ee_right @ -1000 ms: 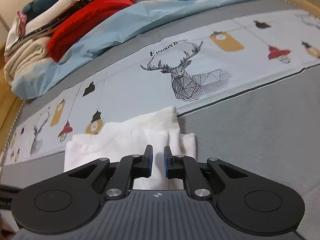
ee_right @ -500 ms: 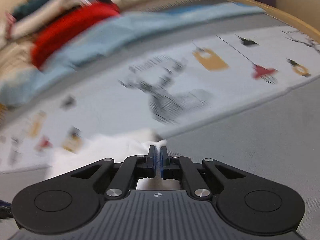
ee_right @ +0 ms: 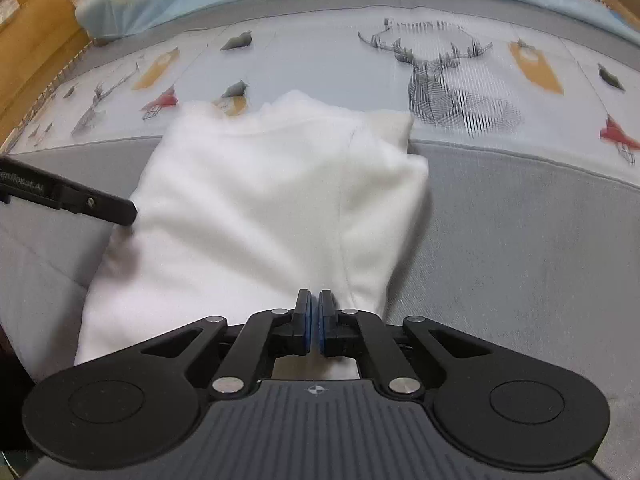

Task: Fold small clothes

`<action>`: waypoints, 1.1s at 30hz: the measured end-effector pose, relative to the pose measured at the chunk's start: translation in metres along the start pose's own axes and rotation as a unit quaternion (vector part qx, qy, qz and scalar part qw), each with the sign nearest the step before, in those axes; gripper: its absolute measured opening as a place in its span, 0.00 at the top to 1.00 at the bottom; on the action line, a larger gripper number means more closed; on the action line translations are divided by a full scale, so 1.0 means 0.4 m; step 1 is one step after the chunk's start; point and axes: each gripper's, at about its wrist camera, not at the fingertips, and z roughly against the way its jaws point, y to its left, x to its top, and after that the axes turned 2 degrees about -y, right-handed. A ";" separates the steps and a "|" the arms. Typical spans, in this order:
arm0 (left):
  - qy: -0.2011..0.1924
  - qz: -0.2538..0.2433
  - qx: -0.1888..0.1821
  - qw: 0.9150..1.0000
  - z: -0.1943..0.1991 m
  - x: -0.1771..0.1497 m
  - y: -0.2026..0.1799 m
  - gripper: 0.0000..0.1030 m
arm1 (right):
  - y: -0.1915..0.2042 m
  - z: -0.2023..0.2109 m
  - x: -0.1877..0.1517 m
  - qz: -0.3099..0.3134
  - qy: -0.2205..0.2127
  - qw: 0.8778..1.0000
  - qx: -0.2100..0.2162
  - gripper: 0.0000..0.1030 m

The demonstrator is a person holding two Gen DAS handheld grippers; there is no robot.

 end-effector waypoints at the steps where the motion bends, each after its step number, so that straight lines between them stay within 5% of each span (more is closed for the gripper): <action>1: -0.002 0.005 -0.002 1.000 0.002 0.002 0.001 0.65 | -0.005 0.012 0.005 -0.011 -0.008 1.000 0.010 0.99; 5: -0.025 0.031 -0.006 0.999 0.012 0.007 0.020 0.49 | -0.029 0.045 0.015 -0.050 -0.032 0.998 0.017 0.92; 9: -0.016 0.072 -0.013 0.997 -0.016 0.003 0.053 0.38 | -0.070 0.025 0.034 -0.102 -0.038 0.994 -0.012 0.59; 15: -0.012 0.090 -0.021 0.996 -0.056 -0.001 0.062 0.30 | -0.129 -0.016 0.044 -0.203 -0.018 0.979 0.001 0.50; 24: -0.028 0.072 -0.035 0.996 -0.074 0.020 0.063 0.35 | -0.129 -0.069 0.058 -0.226 -0.004 0.974 0.020 0.45; 28: -0.037 0.049 -0.045 0.997 -0.068 0.040 0.057 0.59 | -0.124 -0.081 0.074 -0.222 -0.010 0.975 0.026 0.60; 33: -0.094 0.014 -0.028 0.995 -0.006 0.080 0.053 0.65 | -0.114 -0.073 0.107 -0.222 -0.057 0.973 0.033 0.74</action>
